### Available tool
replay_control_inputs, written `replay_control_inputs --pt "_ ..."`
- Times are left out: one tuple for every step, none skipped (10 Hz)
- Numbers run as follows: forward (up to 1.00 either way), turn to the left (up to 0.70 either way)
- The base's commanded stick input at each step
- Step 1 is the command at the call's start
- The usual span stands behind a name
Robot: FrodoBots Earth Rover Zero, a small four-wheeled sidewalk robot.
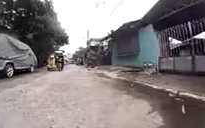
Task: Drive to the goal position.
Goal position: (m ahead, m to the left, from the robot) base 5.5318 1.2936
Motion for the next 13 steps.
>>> replay_control_inputs --pt "1.0 0.0" --pt "1.0 0.0" --pt "1.0 0.0" --pt "1.0 0.0" --pt "1.0 0.0" --pt "1.0 0.0" --pt "1.0 0.0" --pt "1.0 0.0" --pt "1.0 0.0" --pt "1.0 0.0" --pt "1.0 0.0" --pt "1.0 0.0" --pt "1.0 0.27"
